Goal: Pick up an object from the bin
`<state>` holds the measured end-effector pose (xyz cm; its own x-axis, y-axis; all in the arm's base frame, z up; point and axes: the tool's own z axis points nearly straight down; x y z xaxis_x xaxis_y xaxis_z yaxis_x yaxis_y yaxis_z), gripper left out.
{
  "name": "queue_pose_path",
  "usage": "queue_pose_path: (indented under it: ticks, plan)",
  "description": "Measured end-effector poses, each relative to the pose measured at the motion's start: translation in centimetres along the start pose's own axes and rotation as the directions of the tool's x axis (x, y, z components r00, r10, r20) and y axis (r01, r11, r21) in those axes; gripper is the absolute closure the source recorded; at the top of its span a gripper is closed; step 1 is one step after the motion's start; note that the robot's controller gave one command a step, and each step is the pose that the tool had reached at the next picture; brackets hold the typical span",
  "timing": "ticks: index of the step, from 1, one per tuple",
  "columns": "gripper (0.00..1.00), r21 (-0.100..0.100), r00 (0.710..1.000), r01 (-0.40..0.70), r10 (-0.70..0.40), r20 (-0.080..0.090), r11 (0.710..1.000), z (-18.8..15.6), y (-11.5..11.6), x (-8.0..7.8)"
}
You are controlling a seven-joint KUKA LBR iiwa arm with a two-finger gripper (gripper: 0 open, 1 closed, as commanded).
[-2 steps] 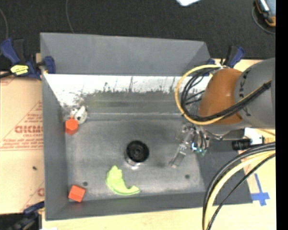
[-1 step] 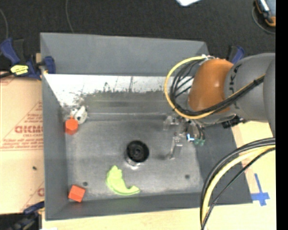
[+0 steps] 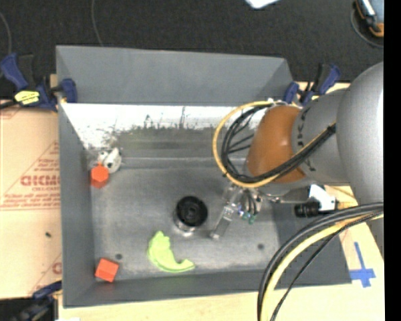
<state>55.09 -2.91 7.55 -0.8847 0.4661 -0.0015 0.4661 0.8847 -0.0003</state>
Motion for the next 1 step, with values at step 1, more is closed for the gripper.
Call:
queue_pose_path:
  ticks: [1]
  plan:
    - [0.00, 0.001, 0.964, 0.266, -0.266, 0.007, 0.964, 0.39, 2.37, 3.08]
